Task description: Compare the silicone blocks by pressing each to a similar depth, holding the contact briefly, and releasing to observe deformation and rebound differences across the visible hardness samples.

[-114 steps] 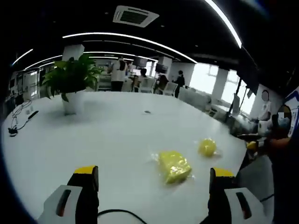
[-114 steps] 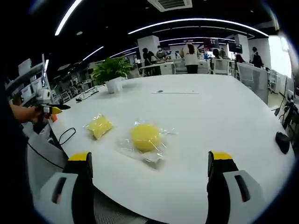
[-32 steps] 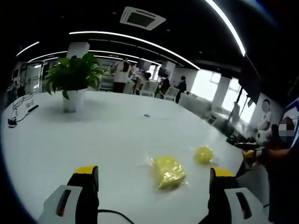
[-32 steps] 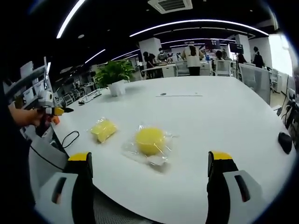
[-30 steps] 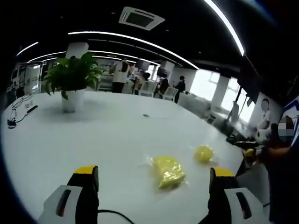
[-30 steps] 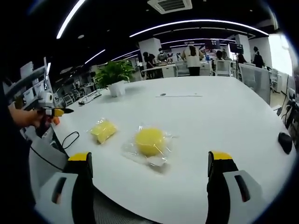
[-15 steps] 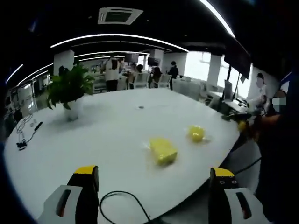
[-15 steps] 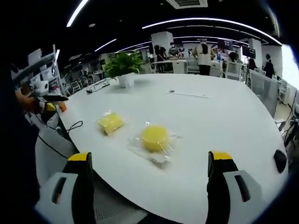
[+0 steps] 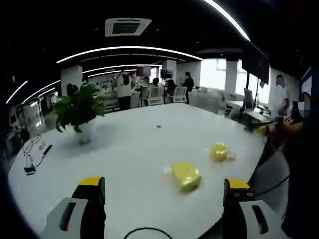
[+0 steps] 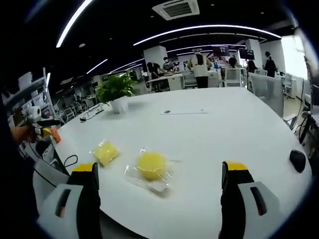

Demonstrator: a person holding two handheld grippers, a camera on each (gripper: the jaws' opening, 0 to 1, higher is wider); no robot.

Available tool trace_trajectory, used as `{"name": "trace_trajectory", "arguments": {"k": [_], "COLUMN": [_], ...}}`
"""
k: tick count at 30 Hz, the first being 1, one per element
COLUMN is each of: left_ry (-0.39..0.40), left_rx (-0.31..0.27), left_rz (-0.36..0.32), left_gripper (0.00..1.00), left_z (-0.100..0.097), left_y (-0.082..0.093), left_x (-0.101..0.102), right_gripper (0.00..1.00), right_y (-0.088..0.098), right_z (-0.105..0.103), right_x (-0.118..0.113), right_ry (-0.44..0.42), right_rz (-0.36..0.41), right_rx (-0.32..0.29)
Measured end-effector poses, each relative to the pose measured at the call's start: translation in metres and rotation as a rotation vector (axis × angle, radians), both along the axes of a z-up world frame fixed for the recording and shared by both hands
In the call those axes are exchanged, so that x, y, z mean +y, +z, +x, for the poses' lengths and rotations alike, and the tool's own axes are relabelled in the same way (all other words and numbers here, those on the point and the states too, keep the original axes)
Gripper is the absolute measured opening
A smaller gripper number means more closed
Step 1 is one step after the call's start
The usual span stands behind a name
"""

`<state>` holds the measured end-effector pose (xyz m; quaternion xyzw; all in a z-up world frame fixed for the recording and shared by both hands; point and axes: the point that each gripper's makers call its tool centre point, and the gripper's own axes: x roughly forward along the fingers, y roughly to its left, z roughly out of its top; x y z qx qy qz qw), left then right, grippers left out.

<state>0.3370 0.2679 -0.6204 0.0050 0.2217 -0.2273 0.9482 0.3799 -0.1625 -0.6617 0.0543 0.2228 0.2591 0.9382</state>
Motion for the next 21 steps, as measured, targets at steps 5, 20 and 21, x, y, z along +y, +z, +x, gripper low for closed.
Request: {"name": "trace_trajectory", "arguments": {"k": [5,20,21], "left_ry": [0.012,0.097,0.090], "left_rx": [0.041,0.220,0.229], "left_rz": [-0.118,-0.277,-0.284], "left_gripper": [1.00,0.99,0.98], "left_z": [0.028,0.083,0.085], "left_y": [-0.017,-0.087,-0.091], "left_x": [-0.008,-0.033,-0.035], "right_gripper": [0.96,0.96,0.96], "right_y": [-0.013,-0.019,-0.020], "right_z": [-0.005,-0.011,-0.011], "right_x": [0.020,0.033,0.031], "right_ry": [0.053,0.085,0.084], "right_rz": [-0.020,-0.028,-0.031], "right_rx": [0.017,0.023,0.026]}}
